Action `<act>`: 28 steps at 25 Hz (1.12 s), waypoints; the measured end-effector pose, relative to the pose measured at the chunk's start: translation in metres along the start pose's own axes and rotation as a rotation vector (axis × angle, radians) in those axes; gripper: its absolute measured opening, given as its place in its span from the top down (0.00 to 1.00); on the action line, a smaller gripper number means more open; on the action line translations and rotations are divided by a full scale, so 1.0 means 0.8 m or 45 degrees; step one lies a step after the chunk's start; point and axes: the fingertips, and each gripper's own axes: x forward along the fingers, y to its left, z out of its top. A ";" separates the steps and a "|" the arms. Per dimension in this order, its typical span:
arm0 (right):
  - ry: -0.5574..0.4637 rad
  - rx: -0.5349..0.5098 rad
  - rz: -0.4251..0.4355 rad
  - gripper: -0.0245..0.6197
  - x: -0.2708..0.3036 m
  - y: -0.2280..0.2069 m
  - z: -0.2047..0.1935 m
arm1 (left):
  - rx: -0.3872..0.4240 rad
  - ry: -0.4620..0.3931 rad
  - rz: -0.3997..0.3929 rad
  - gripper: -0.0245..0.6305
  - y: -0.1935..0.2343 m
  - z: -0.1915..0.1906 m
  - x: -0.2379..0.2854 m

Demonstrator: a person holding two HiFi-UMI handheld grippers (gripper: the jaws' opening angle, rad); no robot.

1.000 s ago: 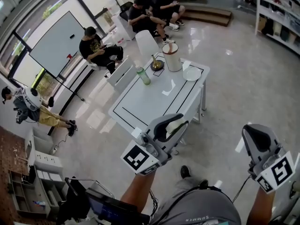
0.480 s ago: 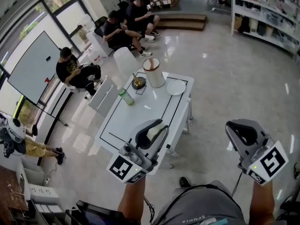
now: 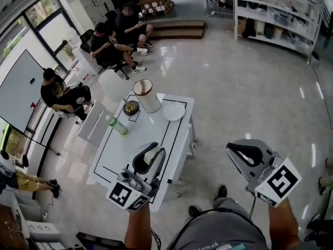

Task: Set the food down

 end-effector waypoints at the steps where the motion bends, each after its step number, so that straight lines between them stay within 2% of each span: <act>1: -0.001 0.000 0.012 0.95 0.003 -0.011 0.000 | -0.007 0.006 0.011 0.81 0.003 -0.004 0.011; 10: -0.032 -0.007 0.124 0.95 0.025 -0.112 -0.007 | 0.024 0.044 0.119 0.81 0.025 -0.022 0.094; 16: -0.033 0.018 0.156 0.95 0.026 -0.160 -0.018 | 0.015 0.082 0.135 0.81 0.025 -0.041 0.139; 22: -0.005 0.066 0.166 0.95 0.066 -0.188 -0.039 | 0.002 0.134 0.132 0.81 0.062 -0.066 0.163; 28: 0.029 0.080 0.137 0.95 0.118 -0.190 -0.040 | -0.028 0.147 0.110 0.81 0.123 -0.082 0.166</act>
